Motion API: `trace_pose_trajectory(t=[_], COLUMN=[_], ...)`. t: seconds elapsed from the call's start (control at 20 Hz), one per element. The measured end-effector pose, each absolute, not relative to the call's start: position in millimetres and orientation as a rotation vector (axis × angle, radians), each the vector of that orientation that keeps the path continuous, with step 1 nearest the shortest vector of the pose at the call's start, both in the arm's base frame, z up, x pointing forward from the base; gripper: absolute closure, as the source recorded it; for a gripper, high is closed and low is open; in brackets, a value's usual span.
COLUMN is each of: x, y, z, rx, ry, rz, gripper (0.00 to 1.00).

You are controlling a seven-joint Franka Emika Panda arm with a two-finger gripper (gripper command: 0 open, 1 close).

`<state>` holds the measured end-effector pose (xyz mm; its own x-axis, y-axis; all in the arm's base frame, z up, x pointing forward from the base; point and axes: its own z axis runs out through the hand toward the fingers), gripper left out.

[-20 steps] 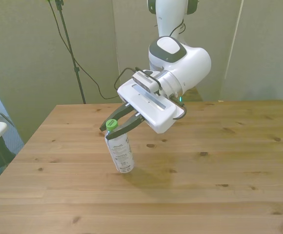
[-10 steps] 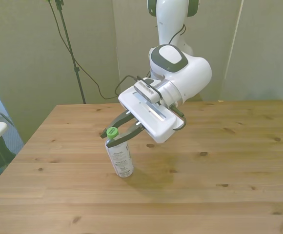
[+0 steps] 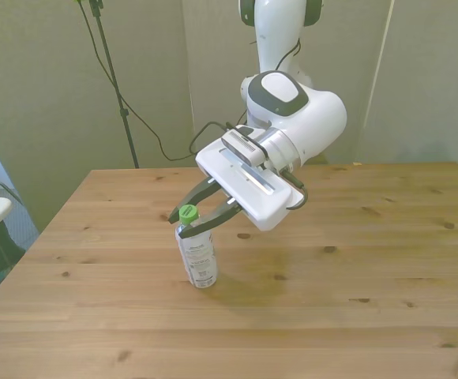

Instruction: Stand the water bottle

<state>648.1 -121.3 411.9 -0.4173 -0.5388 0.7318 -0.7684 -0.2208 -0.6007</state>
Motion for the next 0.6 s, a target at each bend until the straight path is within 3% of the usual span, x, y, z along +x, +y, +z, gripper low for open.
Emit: trace_pose_trajectory(t=[0.35, 0.6], x=[637, 614], y=[-112, -101], z=[433, 476], rx=[1.574, 1.734], ry=[-1.854, -1.856], rz=[1.693, 1.572], gripper=[0.0, 0.0])
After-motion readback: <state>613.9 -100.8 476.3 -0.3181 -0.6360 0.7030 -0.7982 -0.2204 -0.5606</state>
